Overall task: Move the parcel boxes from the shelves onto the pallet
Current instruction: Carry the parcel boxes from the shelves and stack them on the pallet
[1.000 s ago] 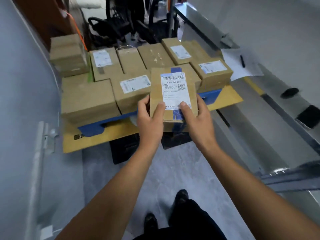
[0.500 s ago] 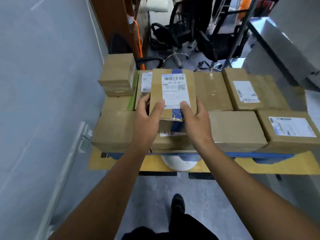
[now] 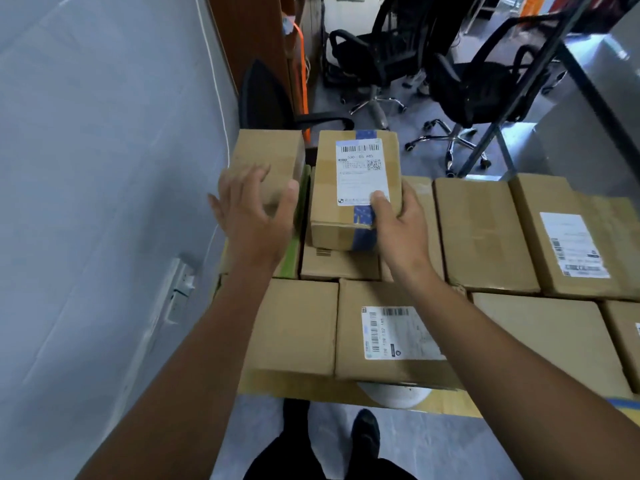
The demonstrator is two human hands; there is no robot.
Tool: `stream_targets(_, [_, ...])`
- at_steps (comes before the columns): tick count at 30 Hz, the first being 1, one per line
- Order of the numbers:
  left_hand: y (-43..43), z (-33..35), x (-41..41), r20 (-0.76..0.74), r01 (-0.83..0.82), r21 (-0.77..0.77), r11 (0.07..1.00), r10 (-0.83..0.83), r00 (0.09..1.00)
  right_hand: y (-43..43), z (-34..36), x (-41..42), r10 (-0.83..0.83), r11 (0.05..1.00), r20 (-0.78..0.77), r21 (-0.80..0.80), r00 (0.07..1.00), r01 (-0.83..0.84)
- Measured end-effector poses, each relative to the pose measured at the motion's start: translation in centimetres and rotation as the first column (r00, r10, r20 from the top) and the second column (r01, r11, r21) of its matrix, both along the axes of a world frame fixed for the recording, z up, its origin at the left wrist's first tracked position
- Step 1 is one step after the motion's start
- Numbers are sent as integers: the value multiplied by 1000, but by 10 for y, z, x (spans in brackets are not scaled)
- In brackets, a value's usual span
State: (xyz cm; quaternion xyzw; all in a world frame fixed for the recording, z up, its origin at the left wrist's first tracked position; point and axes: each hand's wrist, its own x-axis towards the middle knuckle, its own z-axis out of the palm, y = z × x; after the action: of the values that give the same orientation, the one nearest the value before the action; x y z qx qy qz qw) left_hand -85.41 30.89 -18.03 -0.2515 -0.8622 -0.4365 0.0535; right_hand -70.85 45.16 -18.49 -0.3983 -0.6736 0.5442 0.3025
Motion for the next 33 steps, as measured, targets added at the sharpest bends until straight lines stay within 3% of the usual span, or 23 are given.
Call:
stream_targets(7, [3,-27,-36,-27,62,-229,971,-70,997,6,-2,-40,-41,999,45,6,998,41])
stream_targets(13, [4,-35,-36,-113,75,-262,962,-108,988,3,-4,-47,-62,998,66,-5,996,63])
stream_targets(21, [-1,-28,-30,-92,138,-269,953,-168,981,-3,-7,-32,-107,993,135,-38,985,113])
stream_targets(28, [9,-4,31,-87,321,-120,939,-332,939,-27,11,37,-226,974,136,10,965,227])
stream_targets(33, [25,6,119,-69,550,-1,835,-548,833,-50,29,140,-349,937,99,63,932,344])
